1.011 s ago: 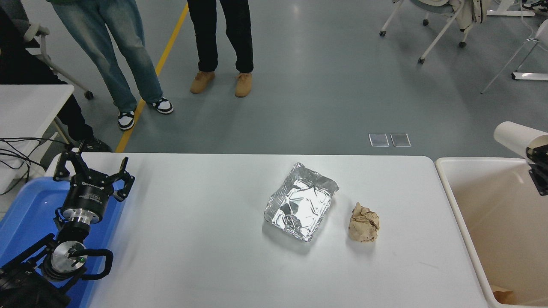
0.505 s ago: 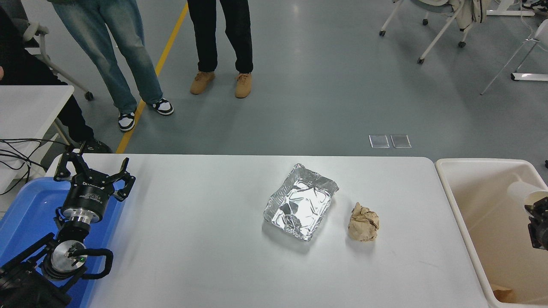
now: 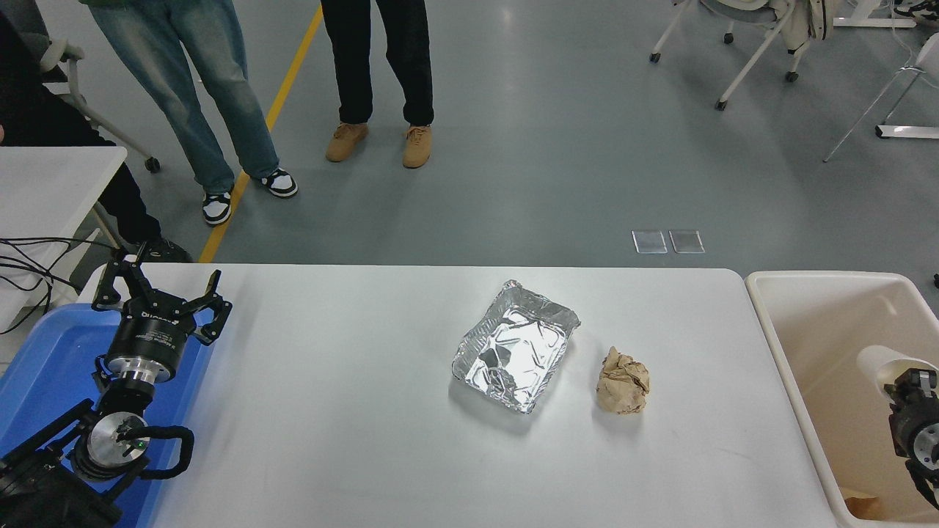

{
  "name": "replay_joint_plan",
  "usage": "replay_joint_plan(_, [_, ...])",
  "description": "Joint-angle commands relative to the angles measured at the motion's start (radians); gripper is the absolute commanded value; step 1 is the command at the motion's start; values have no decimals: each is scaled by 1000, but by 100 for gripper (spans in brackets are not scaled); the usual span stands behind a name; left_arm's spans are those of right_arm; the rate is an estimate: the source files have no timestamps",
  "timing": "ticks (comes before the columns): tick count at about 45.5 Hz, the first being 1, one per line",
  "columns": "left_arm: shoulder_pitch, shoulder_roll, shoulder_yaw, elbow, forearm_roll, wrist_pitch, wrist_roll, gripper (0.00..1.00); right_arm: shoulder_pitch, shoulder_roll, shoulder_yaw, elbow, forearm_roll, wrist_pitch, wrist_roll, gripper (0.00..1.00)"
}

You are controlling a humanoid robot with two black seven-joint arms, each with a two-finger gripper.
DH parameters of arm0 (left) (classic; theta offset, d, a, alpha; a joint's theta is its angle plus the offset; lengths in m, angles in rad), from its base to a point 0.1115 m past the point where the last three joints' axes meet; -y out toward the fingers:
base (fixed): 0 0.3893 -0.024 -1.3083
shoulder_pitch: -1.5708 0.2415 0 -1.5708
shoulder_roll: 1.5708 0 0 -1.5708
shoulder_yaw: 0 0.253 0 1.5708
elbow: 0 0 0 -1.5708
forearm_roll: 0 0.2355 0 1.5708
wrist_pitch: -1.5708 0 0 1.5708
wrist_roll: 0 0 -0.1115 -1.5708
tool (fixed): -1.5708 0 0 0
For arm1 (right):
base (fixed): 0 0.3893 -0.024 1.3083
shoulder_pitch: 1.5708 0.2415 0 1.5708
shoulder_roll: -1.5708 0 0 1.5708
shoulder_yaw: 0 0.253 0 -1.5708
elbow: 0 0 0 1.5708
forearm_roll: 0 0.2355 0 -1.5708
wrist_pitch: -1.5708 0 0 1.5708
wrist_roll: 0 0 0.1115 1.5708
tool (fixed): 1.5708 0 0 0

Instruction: Clean the table surface

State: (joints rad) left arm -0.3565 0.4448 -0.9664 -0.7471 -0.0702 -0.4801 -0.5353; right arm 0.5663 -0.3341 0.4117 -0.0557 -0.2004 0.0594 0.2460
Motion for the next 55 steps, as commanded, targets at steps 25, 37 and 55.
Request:
replay_joint_plan(25, [1, 0, 0, 0, 0, 0, 0, 99, -2, 43, -54, -6, -2, -150, -4, 96])
replay_joint_plan(37, [1, 0, 0, 0, 0, 0, 0, 99, 7, 43, -77, -7, 2, -202, -4, 97])
replay_joint_plan(55, [1, 0, 0, 0, 0, 0, 0, 99, 14, 36, -70, -6, 4, -190, -22, 98])
